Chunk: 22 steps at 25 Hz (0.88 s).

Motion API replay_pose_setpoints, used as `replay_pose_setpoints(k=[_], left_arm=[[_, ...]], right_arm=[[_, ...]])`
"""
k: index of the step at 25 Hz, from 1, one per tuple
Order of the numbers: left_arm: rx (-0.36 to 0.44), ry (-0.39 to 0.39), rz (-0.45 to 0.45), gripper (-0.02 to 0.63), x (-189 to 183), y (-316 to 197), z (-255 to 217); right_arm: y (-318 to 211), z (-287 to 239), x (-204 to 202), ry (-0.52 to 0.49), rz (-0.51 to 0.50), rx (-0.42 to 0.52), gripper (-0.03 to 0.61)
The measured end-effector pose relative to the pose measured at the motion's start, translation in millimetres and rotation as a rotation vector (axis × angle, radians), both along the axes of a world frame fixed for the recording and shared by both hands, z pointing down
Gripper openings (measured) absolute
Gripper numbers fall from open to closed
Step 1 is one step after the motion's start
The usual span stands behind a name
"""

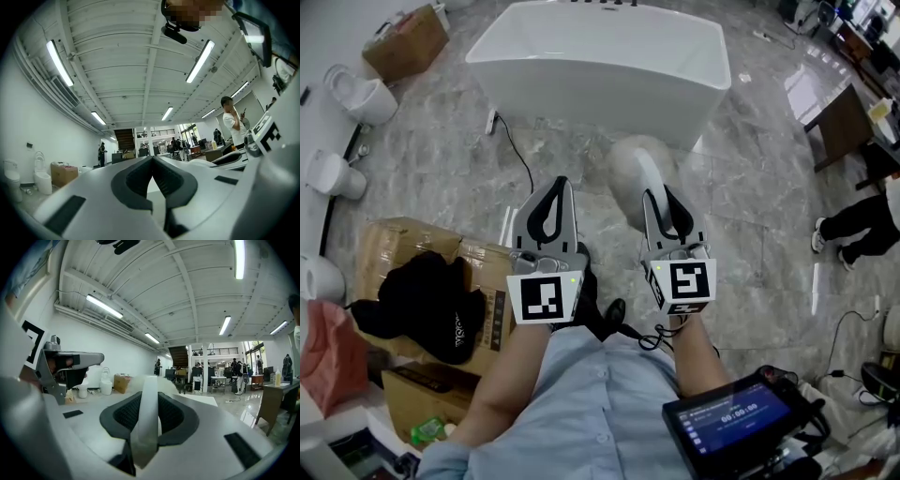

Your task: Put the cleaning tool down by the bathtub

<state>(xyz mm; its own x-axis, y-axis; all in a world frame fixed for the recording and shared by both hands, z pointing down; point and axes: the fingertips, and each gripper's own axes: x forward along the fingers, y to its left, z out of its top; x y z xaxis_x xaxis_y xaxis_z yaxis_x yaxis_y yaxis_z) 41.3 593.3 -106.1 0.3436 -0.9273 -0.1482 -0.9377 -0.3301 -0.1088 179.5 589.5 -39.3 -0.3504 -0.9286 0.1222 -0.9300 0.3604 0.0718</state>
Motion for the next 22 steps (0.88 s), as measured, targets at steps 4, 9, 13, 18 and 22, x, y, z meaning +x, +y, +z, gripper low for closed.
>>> replay_pose_setpoints(k=[4,9,13,18,22], left_arm=[[-0.006,0.011,-0.017,0.015,-9.0,-23.0,4.9],[-0.028,0.011,-0.031,0.014,-26.0,-70.3,18.6],[-0.058,0.006,-0.045,0.015,-42.9,-118.5,33.3],[-0.059,0.012,-0.055,0.014,-69.8,-197.4,35.5],[-0.039,0.032,-0.055,0.015,-86.0,-253.4,25.5]], right_arm=[[-22.3,9.4,0.9,0.008,0.007,-0.025,0.106],[-72.0,27.4,-4.3,-0.016,0.023,-0.067,0.106],[-122.4,43.1,-9.1,-0.015,0.035,-0.102,0.106],[-198.8,42.9,-34.5,-0.004,0.016,-0.097,0.106],[-253.3,31.6,-53.6,0.006,0.006,-0.081,0.106]])
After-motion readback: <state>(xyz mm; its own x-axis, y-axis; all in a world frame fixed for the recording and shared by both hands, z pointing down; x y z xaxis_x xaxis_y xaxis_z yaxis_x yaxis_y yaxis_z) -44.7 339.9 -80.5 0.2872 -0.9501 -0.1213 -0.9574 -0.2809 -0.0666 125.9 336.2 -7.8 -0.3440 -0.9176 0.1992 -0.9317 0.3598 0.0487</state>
